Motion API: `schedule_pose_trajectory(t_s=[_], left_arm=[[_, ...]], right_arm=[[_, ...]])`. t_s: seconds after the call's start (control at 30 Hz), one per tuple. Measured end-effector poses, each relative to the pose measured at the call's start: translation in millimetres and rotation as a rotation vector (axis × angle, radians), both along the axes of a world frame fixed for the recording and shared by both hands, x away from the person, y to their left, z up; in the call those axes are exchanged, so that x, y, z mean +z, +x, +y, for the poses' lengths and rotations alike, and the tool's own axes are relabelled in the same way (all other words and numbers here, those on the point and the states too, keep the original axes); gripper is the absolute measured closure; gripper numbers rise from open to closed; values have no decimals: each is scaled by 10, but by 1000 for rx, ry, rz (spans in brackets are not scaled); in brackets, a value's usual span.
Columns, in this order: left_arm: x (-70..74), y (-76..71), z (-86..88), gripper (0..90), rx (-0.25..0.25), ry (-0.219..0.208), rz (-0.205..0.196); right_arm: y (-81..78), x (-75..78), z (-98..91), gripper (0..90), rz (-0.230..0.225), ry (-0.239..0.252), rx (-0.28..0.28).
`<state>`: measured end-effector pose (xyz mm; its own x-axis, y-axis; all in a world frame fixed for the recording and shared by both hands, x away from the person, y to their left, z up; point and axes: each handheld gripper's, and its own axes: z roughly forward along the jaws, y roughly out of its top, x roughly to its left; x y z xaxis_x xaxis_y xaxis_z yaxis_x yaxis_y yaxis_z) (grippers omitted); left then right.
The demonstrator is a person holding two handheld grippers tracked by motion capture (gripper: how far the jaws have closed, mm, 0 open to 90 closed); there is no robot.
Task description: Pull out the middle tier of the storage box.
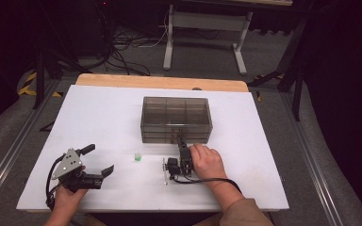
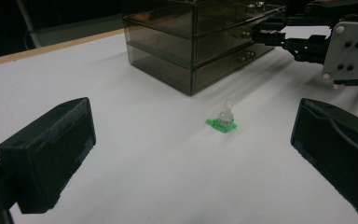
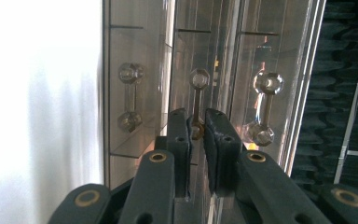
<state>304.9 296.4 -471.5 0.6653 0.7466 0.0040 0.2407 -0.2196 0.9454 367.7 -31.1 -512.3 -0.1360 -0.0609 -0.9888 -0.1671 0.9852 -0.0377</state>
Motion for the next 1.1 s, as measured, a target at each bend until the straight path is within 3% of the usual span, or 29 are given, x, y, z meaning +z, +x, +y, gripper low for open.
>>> schedule_pose_trajectory(t_s=[0.77,0.9,1.0,1.1], left_arm=[[0,-3,-2,8,1,0,-4],[1,-3,-1,8,0,2,-5],[1,-3,-1,8,0,2,-5],[1,-3,-1,8,0,2,-5]], right_arm=[[-272,26,-28,813,18,18,19],[-280,28,-36,770,31,38,18],[-292,55,-40,701,70,63,27],[-316,58,-49,677,68,62,38]])
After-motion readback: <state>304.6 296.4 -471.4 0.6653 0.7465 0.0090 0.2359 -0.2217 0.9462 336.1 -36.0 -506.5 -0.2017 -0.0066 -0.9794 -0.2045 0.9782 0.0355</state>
